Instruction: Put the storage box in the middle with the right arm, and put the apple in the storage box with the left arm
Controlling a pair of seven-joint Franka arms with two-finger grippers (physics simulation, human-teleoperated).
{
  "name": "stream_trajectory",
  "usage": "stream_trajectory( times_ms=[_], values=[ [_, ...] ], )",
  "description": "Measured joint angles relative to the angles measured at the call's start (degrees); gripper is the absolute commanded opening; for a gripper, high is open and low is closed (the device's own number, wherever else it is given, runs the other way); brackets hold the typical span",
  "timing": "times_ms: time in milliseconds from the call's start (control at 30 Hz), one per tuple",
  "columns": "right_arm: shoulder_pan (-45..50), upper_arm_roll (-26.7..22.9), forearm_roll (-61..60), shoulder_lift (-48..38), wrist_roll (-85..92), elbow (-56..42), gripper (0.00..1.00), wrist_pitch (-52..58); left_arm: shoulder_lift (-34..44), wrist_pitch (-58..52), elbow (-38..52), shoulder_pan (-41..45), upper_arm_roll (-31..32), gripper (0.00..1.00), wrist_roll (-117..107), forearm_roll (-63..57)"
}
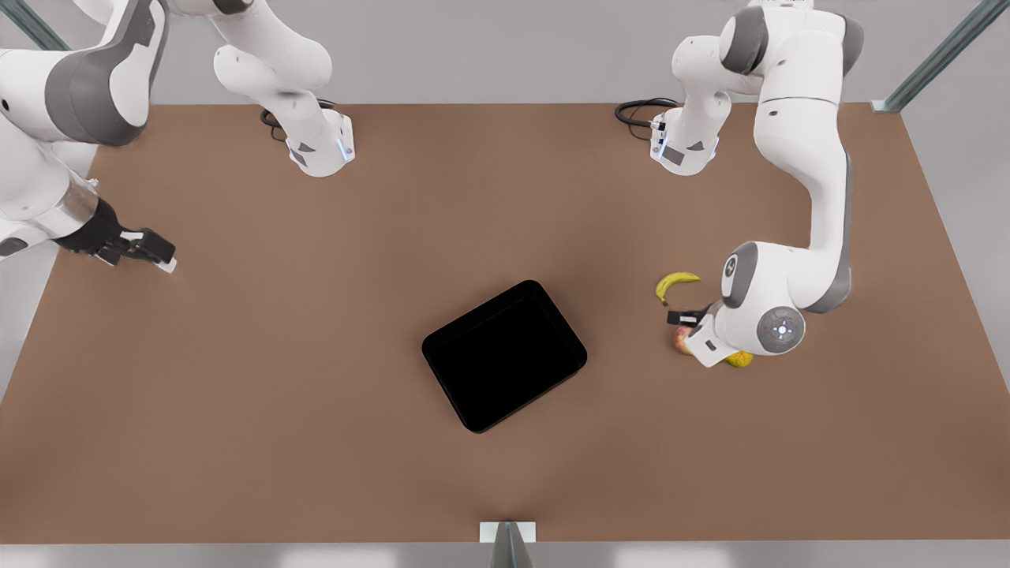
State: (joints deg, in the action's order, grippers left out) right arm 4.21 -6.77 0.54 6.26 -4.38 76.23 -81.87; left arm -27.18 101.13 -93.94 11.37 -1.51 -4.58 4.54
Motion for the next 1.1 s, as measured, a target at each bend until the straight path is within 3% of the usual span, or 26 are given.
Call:
stream_trajectory(
  times_ms=[300,967,1000,1033,1067,1100],
  values=[
    [0.26,0.13,2.35,-0.12,4.00,0.34,1.00,6.94,-0.18,17.19,-11.83,-0.19,-2.85,1.00,-0.48,0.39],
    [0.27,0.13,2.48,0.87,8.30,1.08,1.00,10.61,-7.46,25.55,-14.28,0.15,-2.80,1.00,-0.55,0.66],
    [0.27,0.13,2.47,0.89,8.42,1.11,1.00,10.66,-7.57,25.73,-14.27,0.16,-2.80,0.87,-0.55,0.65],
    [0.27,0.13,2.46,0.97,8.53,1.10,1.00,10.70,-7.62,25.86,-14.24,0.17,-2.80,0.66,-0.56,0.64],
    [0.27,0.13,2.44,1.04,8.63,1.09,1.00,10.73,-7.60,25.98,-14.22,0.16,-2.80,0.58,-0.63,0.55],
    [0.26,0.13,2.43,1.10,8.73,1.10,1.00,10.76,-7.51,26.08,-14.21,0.18,-2.80,0.58,-0.75,0.38]
  ],
)
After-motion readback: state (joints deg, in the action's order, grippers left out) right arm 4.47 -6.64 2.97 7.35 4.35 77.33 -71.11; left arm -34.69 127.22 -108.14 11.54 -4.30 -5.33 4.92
